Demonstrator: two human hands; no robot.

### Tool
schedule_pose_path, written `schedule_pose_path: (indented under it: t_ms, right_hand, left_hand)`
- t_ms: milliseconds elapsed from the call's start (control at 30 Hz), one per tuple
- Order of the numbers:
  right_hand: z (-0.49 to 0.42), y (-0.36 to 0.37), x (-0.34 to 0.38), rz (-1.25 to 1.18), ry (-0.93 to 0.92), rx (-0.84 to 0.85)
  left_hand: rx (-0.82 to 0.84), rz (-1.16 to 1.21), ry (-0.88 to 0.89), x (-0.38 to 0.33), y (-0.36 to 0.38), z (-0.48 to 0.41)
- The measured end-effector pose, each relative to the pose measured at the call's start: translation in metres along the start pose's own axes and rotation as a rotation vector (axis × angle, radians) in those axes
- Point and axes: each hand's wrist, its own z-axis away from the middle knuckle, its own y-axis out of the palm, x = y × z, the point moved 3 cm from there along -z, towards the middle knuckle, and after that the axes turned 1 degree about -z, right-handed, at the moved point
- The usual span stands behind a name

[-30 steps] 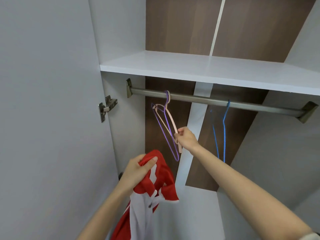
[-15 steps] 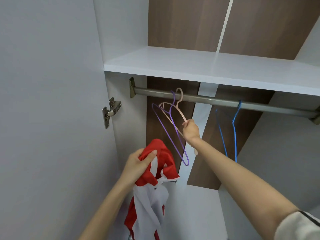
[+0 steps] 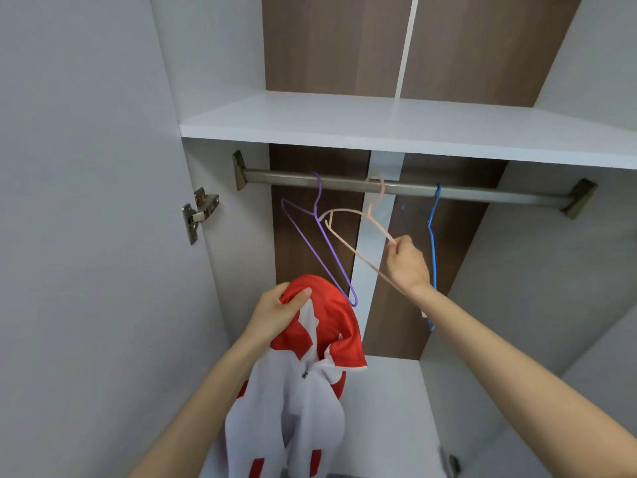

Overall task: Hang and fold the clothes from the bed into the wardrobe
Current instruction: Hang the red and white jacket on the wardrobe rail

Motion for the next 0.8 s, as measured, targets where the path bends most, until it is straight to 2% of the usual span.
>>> schedule_pose_path:
  t_ms: [133, 300, 800]
  right_hand:
    - [0.042, -0.048, -0.016, 0.115, -0.083, -0.063]
    - [0.101, -0.1, -0.05, 0.162, -0.129, -0.048]
    - [0.288, -0.241, -0.143, -0.013, -0.088, 0.091]
  left_hand:
    - [0.017, -0.097, 0.045, 0.006, 0.017, 0.017]
    - [0.018, -0.19, 0.072, 0.013, 0.037, 0.051]
    - [-0.13, -0.199, -0.055, 0.049, 0.083, 0.184]
